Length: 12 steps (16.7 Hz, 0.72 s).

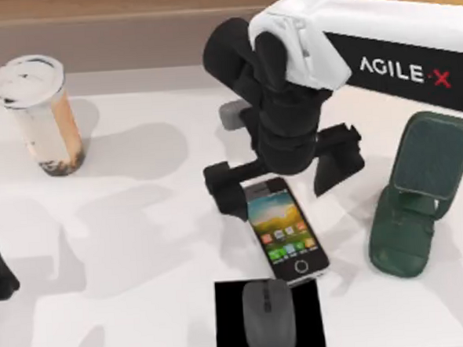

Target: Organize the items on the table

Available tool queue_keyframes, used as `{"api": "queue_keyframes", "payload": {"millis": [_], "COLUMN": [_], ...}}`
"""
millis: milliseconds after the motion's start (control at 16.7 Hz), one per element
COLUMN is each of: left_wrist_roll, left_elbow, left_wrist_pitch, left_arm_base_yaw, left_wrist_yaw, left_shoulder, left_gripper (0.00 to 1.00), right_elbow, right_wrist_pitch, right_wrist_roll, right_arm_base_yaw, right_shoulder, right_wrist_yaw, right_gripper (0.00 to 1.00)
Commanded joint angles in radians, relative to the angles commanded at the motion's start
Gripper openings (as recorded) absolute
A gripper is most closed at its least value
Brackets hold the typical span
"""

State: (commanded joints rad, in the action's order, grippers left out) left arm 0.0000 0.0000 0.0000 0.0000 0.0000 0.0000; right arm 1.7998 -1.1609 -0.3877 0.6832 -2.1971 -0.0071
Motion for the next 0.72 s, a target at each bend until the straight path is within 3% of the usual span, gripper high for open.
{"api": "queue_keyframes", "payload": {"millis": [360, 720], "left_wrist_roll": [0.0, 0.0], "left_elbow": [0.0, 0.0], "left_wrist_pitch": [0.0, 0.0], "left_arm_base_yaw": [0.0, 0.0], "left_wrist_yaw": [0.0, 0.0], "left_shoulder": [0.0, 0.0], "left_gripper": [1.0, 1.0], "right_elbow": [-0.014, -0.123], "right_wrist_pitch": [0.017, 0.19], "right_wrist_roll": [-0.003, -0.003], "right_arm_base_yaw": [0.003, 0.002], "right_shoulder": [-0.004, -0.065], "right_wrist_yaw": [0.0, 0.001], "right_gripper": [1.0, 1.0]}}
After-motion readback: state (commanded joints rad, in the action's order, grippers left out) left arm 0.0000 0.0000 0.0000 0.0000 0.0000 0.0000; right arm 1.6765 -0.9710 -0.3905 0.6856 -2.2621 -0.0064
